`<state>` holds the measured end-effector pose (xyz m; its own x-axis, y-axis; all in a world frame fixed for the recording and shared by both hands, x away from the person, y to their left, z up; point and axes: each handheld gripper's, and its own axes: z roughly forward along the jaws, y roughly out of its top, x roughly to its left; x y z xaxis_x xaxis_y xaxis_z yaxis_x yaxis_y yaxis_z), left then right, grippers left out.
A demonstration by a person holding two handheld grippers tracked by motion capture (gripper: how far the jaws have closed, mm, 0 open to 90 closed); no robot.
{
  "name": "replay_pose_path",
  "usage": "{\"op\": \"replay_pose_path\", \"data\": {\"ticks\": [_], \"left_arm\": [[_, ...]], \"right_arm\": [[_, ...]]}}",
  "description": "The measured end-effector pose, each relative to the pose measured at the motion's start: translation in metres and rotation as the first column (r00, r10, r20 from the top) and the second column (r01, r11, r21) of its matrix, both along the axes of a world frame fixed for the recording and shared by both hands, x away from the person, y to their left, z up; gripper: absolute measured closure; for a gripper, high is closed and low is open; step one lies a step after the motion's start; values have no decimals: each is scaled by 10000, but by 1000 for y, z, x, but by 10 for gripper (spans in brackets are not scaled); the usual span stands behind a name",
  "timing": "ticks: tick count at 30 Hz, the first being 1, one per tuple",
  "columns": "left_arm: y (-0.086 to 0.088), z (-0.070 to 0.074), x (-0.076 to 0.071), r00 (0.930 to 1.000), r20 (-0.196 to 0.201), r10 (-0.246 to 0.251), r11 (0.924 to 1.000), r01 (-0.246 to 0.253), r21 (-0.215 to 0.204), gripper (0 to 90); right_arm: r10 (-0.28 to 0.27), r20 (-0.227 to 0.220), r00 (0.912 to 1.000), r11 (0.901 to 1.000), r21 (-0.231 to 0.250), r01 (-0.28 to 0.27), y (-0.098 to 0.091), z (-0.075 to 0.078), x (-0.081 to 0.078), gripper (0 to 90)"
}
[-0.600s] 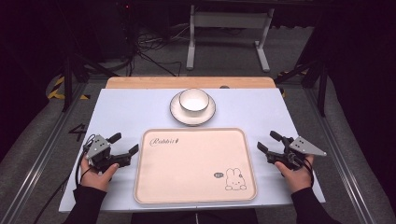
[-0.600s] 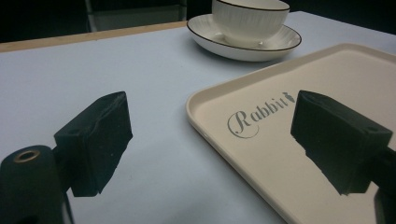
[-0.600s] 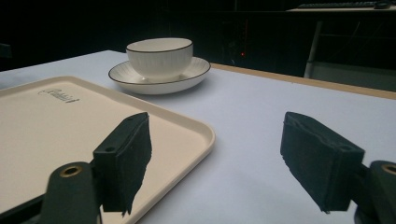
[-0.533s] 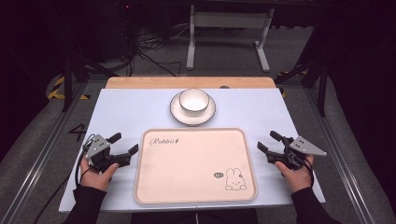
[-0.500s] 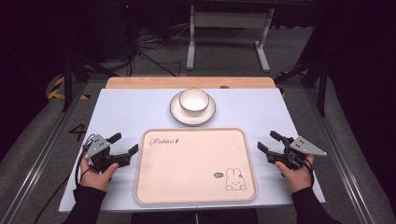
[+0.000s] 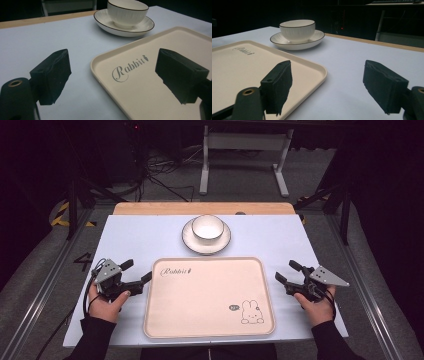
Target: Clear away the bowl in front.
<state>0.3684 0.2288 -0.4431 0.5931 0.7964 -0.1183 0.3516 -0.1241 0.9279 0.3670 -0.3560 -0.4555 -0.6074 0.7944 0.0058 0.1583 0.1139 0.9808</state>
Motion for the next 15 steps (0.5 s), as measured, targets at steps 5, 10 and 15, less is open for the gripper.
{"op": "replay_pose_path", "data": {"ticks": [5,10,15], "left_arm": [[-3,7,0,9999,-57,-86,9999,85,-64,132],[-5,17,-1,9998,79,-161,9998,162,-134,132],[-9,28,3,9995,215,-235,9995,240,-221,132]], "right_arm": [[-2,-22,10000,10000,37,2,-1,0,0,229],[28,-18,10000,10000,40,-28,-1,0,0,223],[62,-43,10000,10000,31,-62,0,0,0,220]]}}
